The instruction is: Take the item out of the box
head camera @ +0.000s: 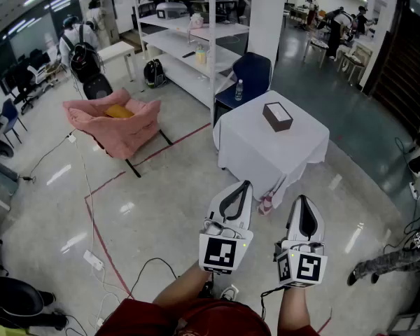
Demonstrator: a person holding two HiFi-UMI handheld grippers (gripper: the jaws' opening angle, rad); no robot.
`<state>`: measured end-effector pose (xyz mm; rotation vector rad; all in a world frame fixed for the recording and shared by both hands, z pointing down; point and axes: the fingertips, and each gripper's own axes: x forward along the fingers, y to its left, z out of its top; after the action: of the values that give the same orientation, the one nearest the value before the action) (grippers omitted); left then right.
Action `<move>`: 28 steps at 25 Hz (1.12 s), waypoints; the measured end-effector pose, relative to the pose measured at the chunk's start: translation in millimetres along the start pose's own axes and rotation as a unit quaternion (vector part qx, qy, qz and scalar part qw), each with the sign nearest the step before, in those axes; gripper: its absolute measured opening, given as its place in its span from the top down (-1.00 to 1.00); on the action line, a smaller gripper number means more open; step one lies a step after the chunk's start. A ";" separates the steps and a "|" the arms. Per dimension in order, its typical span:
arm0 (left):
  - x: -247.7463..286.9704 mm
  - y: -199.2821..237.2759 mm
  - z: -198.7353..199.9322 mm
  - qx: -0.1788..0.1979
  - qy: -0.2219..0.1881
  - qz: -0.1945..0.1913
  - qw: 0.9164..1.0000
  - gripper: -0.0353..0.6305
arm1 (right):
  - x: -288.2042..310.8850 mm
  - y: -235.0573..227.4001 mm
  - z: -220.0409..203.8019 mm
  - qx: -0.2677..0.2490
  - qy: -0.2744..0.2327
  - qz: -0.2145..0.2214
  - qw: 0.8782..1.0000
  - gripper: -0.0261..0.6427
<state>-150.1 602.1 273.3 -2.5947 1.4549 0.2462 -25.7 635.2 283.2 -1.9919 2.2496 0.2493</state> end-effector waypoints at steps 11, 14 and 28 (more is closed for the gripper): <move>-9.3 -12.0 5.1 0.009 0.000 0.010 1.000 0.88 | -11.4 -4.1 7.8 0.000 -0.007 0.009 1.000 0.92; -9.0 -19.3 8.8 0.013 -0.007 0.012 1.000 0.88 | -17.5 -11.2 7.1 0.012 -0.010 0.011 1.000 0.92; 0.1 -69.7 3.3 0.021 -0.011 0.014 1.000 0.88 | -45.1 -55.9 -6.8 0.063 -0.016 0.011 0.998 0.92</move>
<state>-90.7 638.7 274.0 -2.5324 1.4751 0.2450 35.4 671.2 296.8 -1.8876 2.2104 0.1365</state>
